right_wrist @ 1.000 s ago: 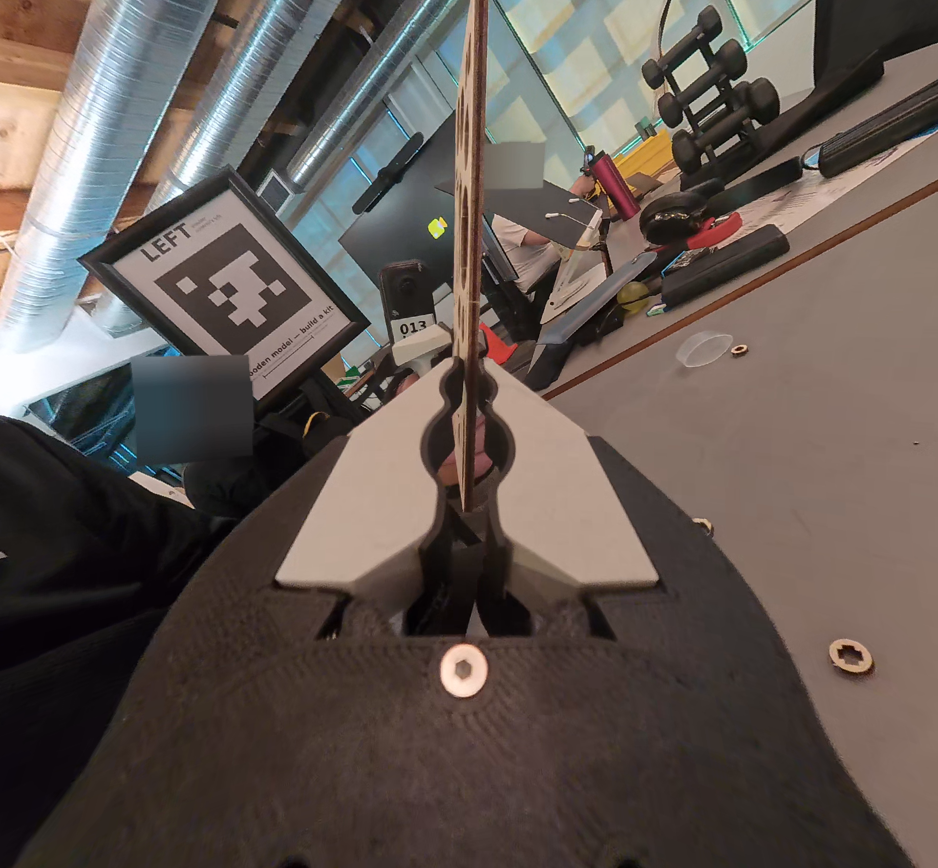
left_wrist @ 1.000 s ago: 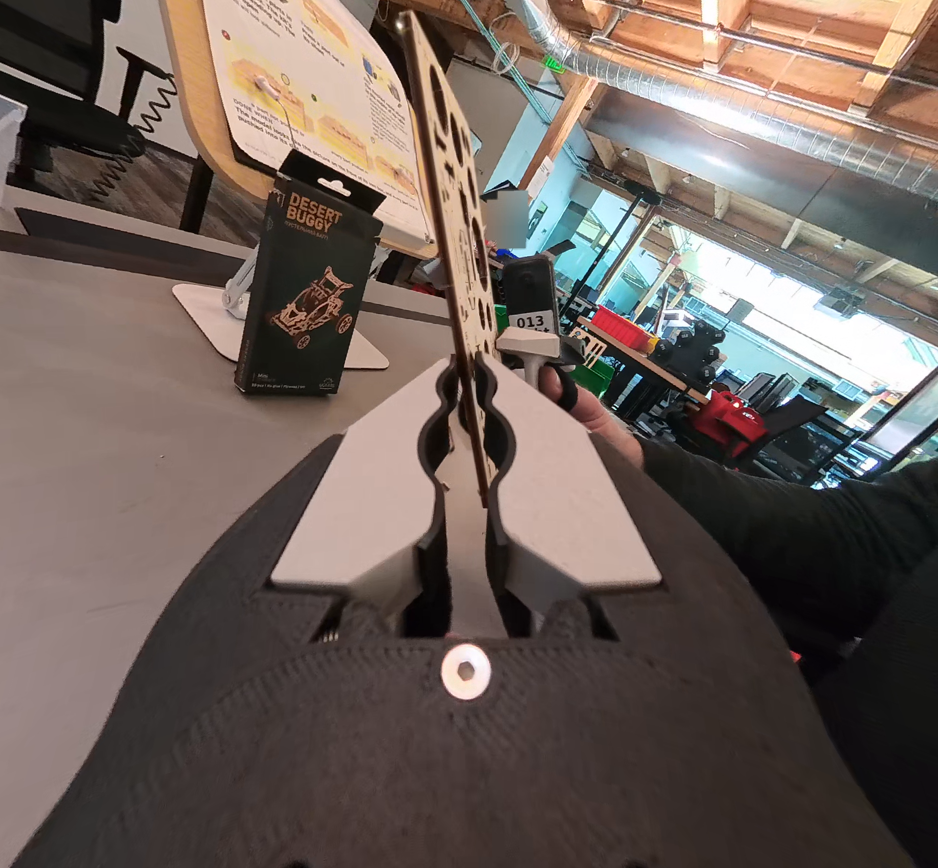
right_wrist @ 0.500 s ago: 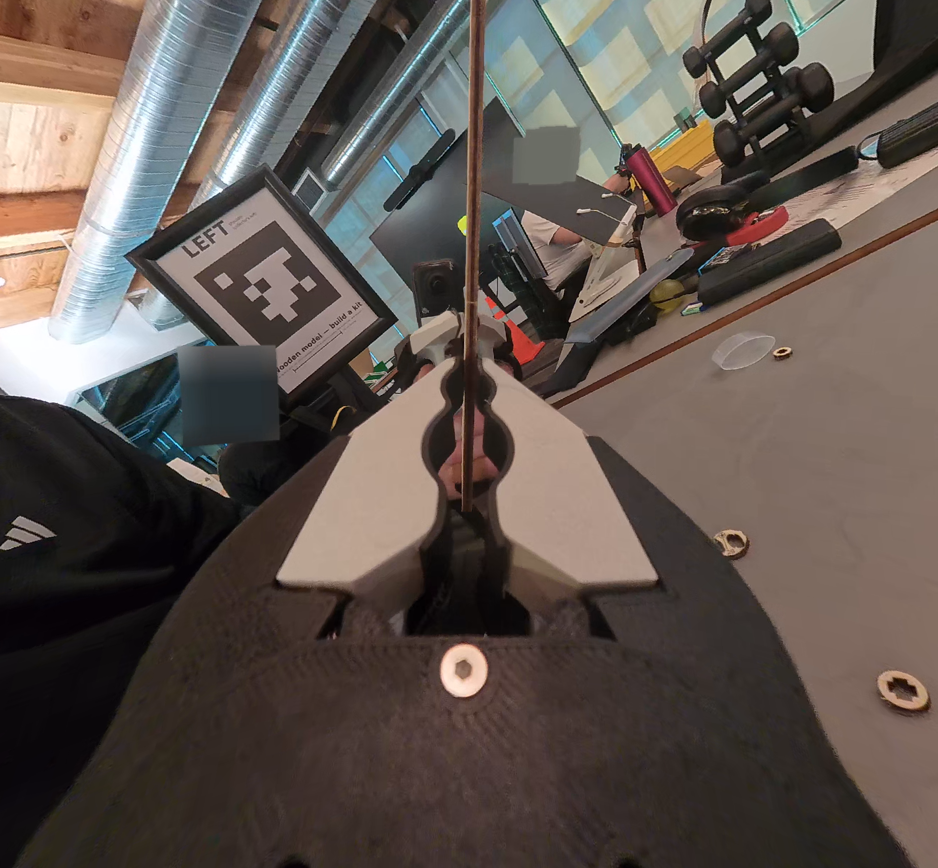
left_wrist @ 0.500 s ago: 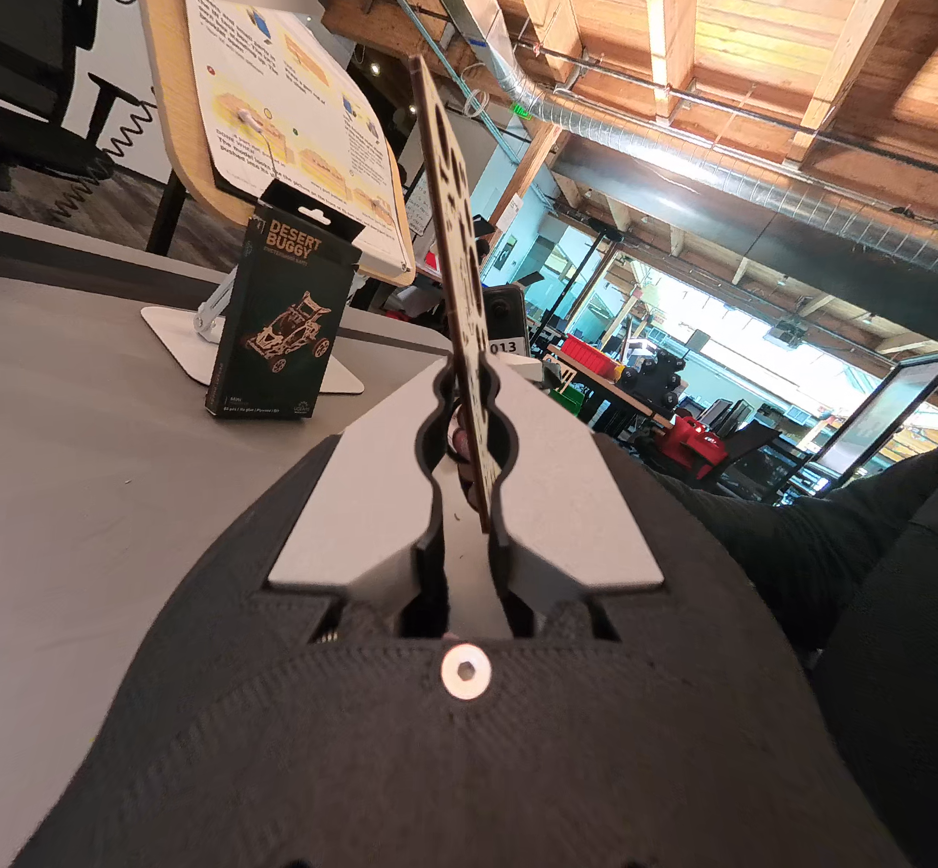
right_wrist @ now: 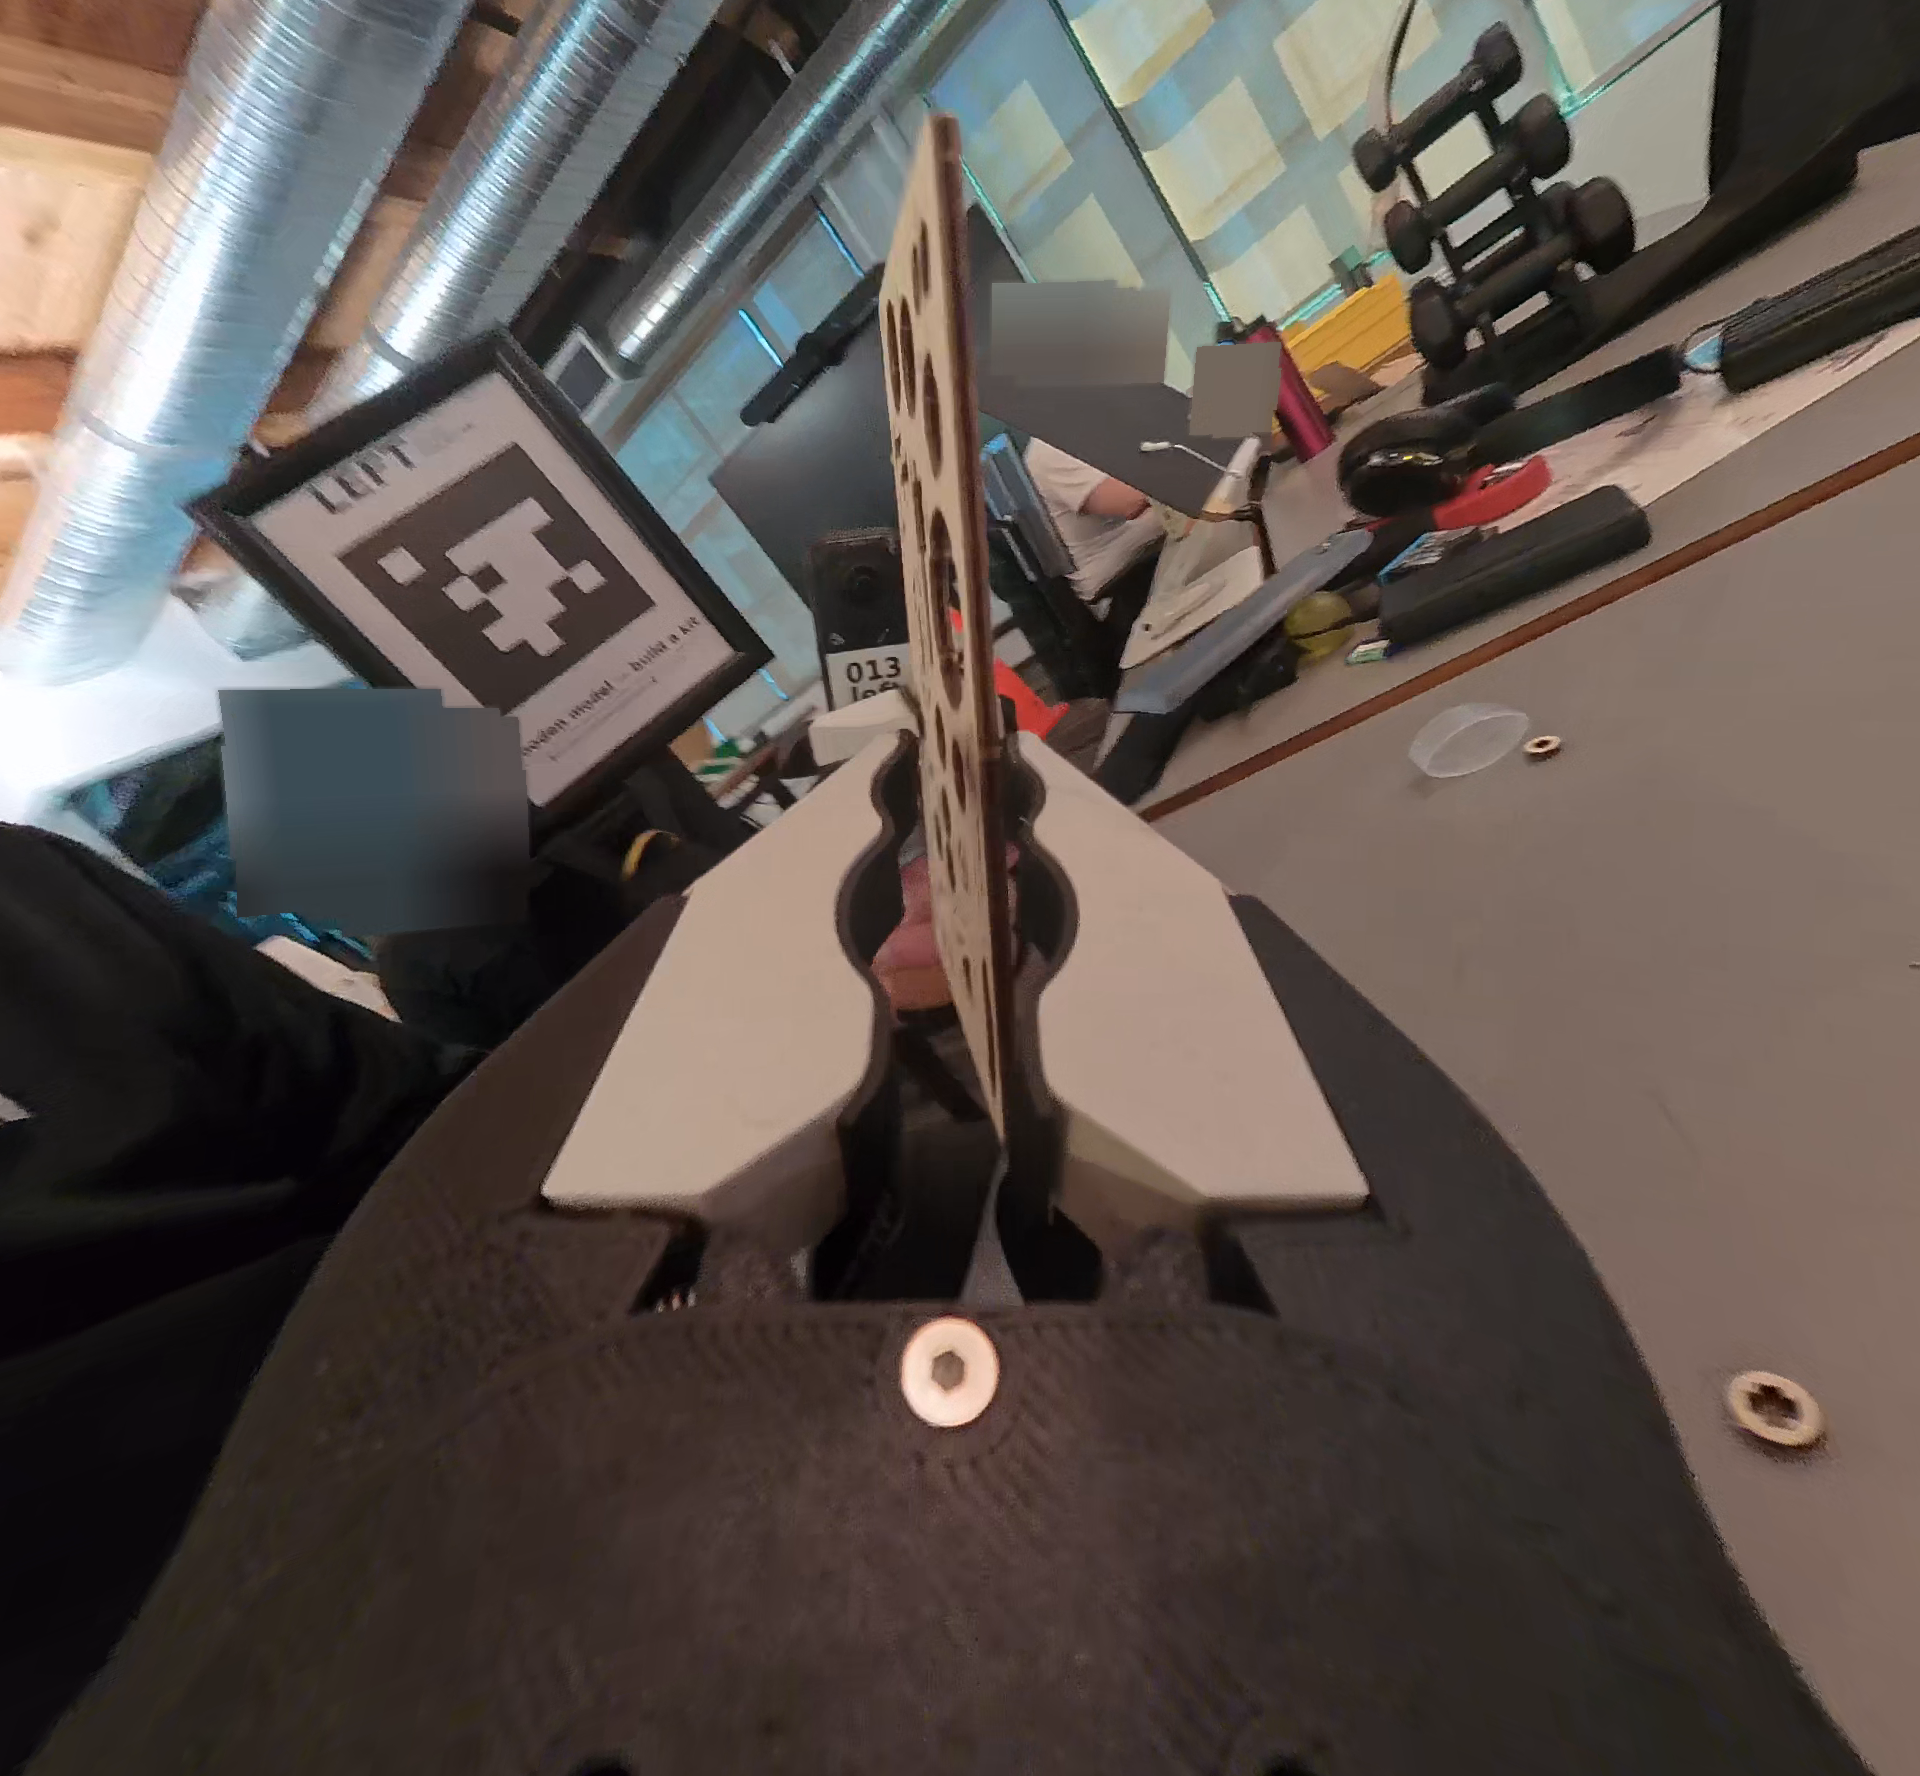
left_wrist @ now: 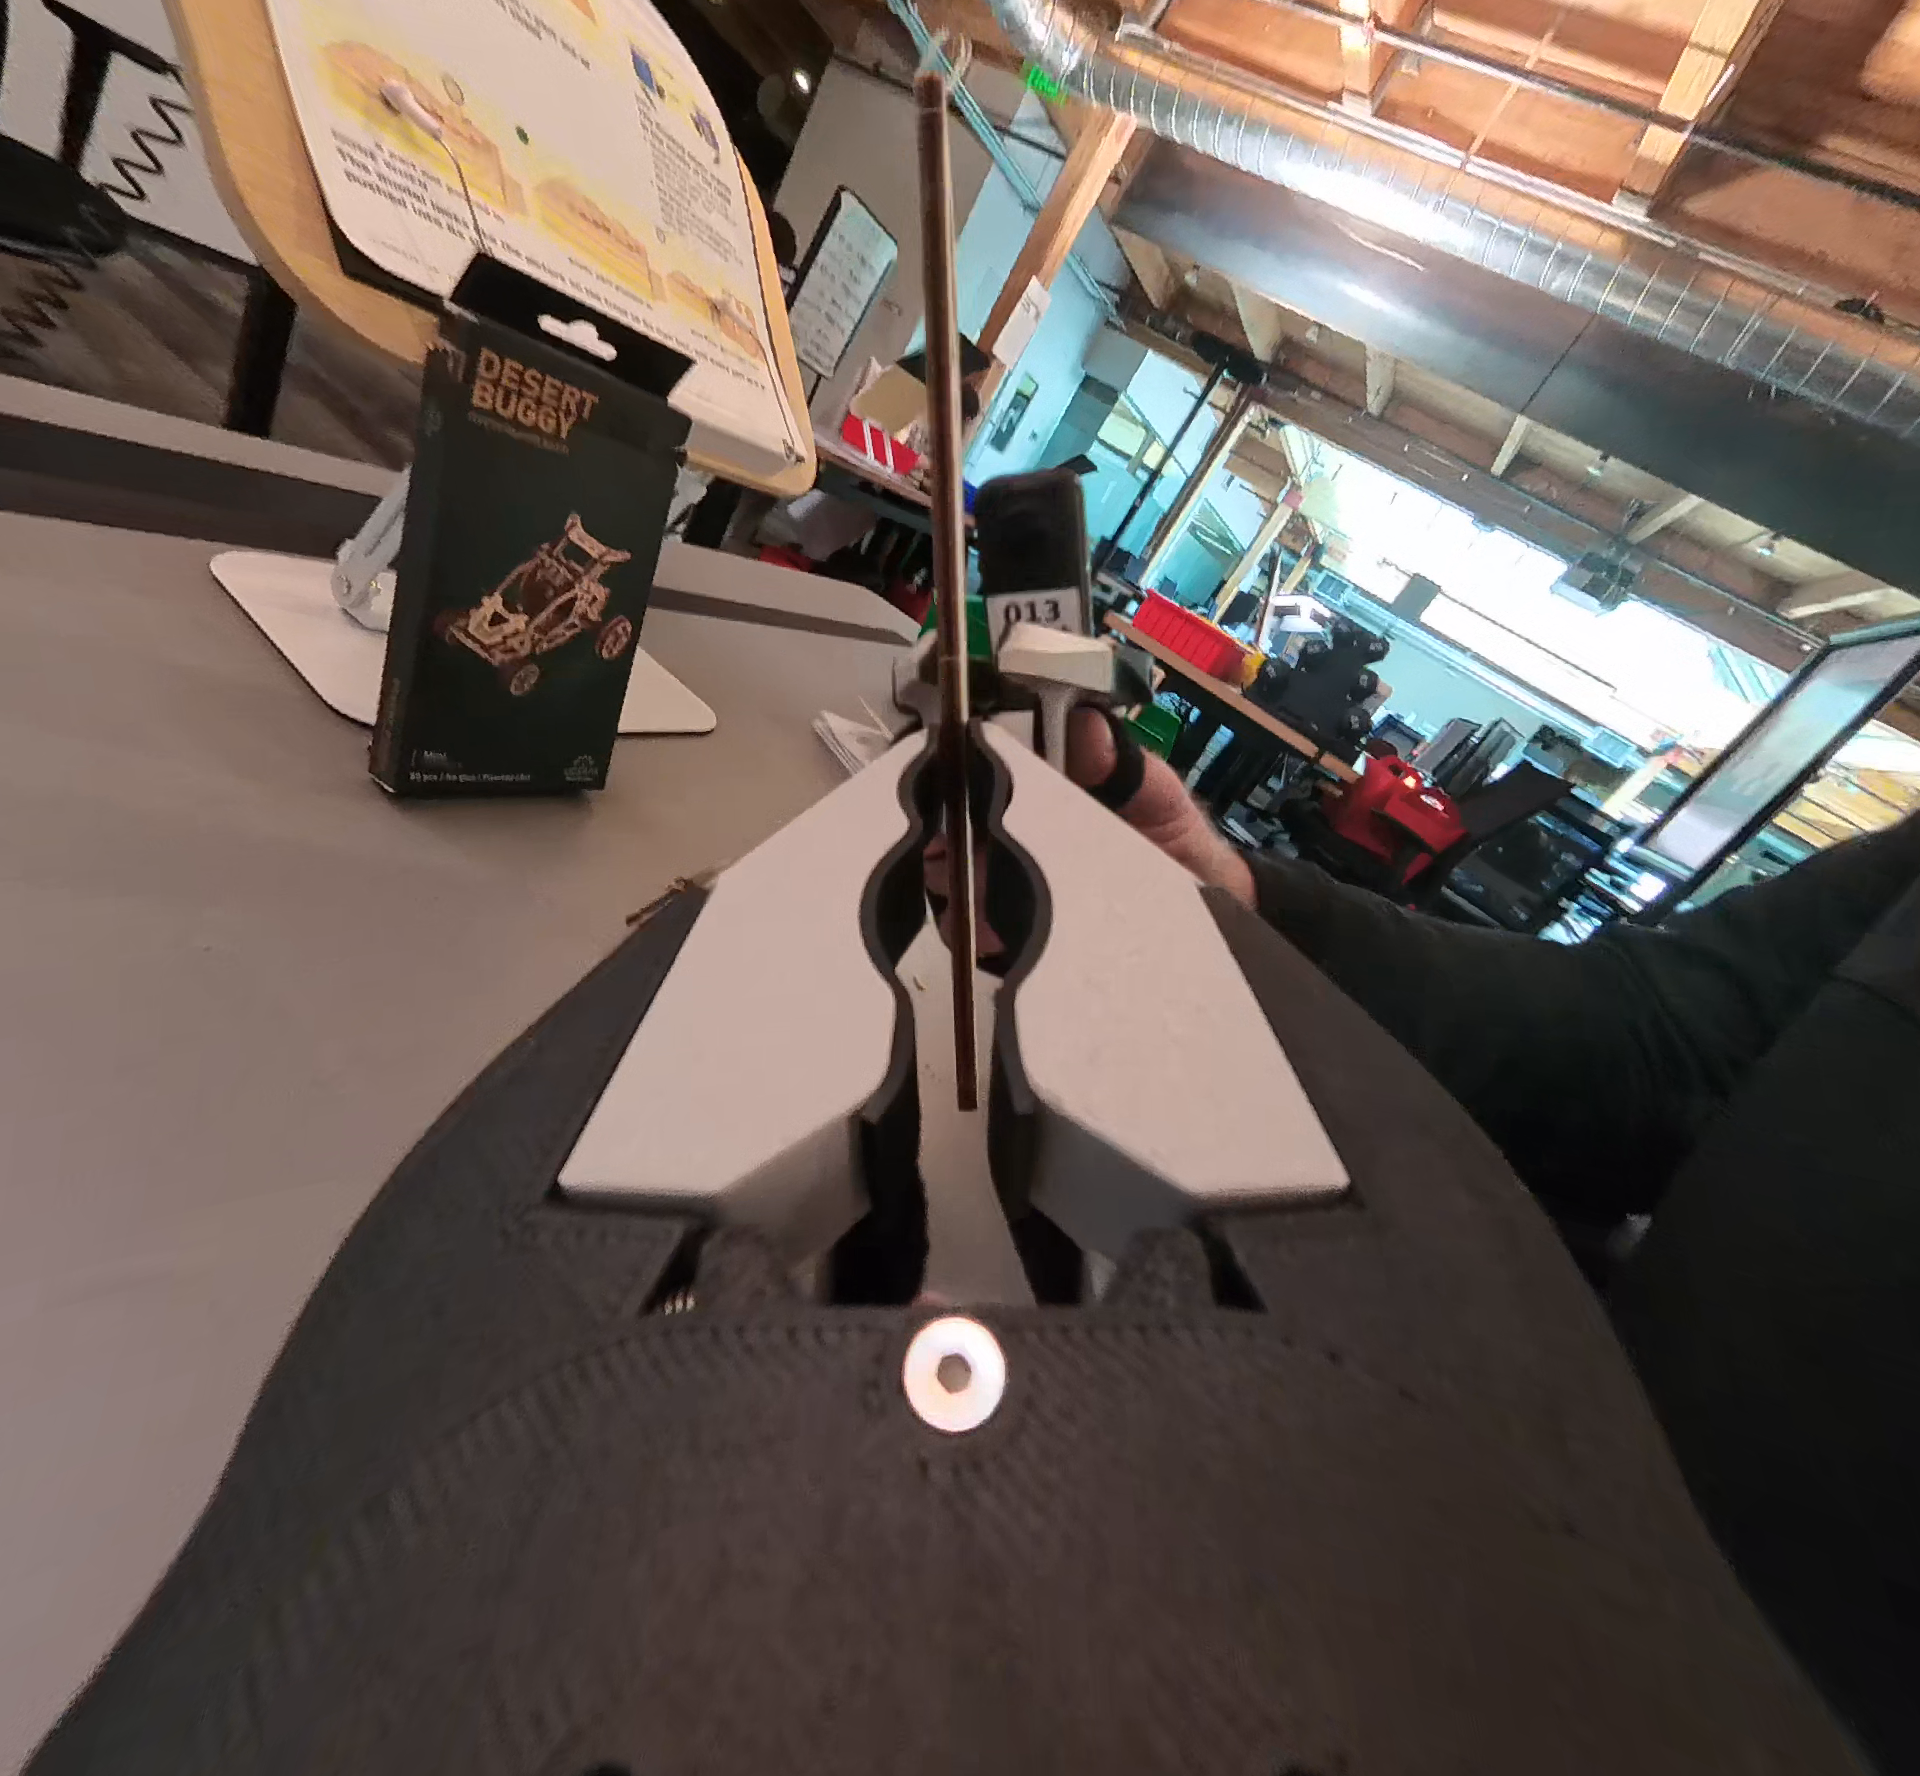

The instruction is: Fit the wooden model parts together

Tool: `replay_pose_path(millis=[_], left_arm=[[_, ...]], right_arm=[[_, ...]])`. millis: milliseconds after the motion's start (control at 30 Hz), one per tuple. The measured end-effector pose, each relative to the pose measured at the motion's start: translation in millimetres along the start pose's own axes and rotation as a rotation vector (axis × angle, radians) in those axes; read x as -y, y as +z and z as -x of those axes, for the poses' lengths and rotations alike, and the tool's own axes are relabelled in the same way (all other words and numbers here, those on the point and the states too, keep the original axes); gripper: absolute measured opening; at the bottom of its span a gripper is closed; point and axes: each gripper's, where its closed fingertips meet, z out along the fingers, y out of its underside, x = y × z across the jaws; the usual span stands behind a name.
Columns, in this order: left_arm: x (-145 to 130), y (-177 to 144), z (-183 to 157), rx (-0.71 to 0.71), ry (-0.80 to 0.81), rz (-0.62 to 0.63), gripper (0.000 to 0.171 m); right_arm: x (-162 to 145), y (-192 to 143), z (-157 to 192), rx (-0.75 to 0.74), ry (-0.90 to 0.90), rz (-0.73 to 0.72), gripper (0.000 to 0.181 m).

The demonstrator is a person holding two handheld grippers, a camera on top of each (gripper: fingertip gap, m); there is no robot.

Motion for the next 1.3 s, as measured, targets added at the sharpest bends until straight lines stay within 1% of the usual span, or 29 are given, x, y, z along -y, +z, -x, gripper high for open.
replay_pose_path(millis=[67,133,167,200,267,333,367,400,433,500,633,767,867,967,1000,1167,1300], left_arm=[[-9.7,4.1,-0.7,-0.016,-0.016,0.046,0.000],[-20.7,9.1,-2.1,-0.033,-0.032,0.094,0.000],[-23.5,11.1,-4.5,-0.052,-0.039,0.100,0.001],[-24.6,12.2,-5.6,-0.064,-0.051,0.100,0.001],[-26.5,13.3,-4.5,-0.070,-0.062,0.105,0.003],[-24.4,14.9,-10.3,-0.115,-0.076,0.092,0.010],[-25.2,16.6,-13.4,-0.133,-0.084,0.098,0.011],[-28.5,18.9,-13.4,-0.130,-0.077,0.119,0.008],[-31.6,20.5,-11.6,-0.113,-0.062,0.137,0.002],[-33.8,21.0,-7.1,-0.089,-0.072,0.150,0.001],[-44.2,25.7,-3.6,-0.048,-0.048,0.206,0.001],[-45.8,29.2,-1.9,-0.028,-0.032,0.201,0.001],[-46.9,31.3,-2.0,-0.033,-0.050,0.194,0.001],[-40.6,29.0,-3.4,-0.060,-0.088,0.148,0.001],[-42.3,28.6,-2.1,-0.050,-0.081,0.159,0.001],[-46.1,30.1,0.9,-0.015,-0.055,0.179,0.001],[-48.0,32.7,3.5,0.000,-0.055,0.174,0.002]], right_arm=[[0.4,1.4,-2.3,-0.056,-0.054,0.019,0.016],[1.0,3.9,0.4,-0.061,-0.070,0.028,0.020],[-0.3,4.9,1.4,-0.060,-0.074,0.039,0.018],[-1.8,4.9,3.1,-0.052,-0.081,0.047,0.007],[-2.5,4.0,5.2,-0.029,-0.060,0.054,0.001],[-4.9,4.5,8.1,-0.003,-0.049,0.067,0.000],[-7.5,6.0,9.7,0.011,-0.042,0.079,0.000],[-10.1,7.8,10.3,0.019,-0.033,0.089,0.000],[-11.8,9.4,10.1,0.022,-0.027,0.092,0.000],[-13.0,9.7,6.2,0.002,-0.020,0.094,0.001],[-20.1,12.1,0.0,-0.044,-0.033,0.142,0.011],[-22.5,12.7,-5.1,-0.079,-0.027,0.161,0.011],[-21.8,10.3,-5.4,-0.063,-0.014,0.153,0.010],[-18.0,7.7,-0.6,-0.005,0.016,0.119,0.003],[-18.5,6.5,-2.3,-0.006,0.025,0.120,0.003],[-21.6,5.8,-8.9,-0.053,0.015,0.144,0.009],[-22.5,6.0,-11.9,-0.073,0.023,0.147,0.008]])
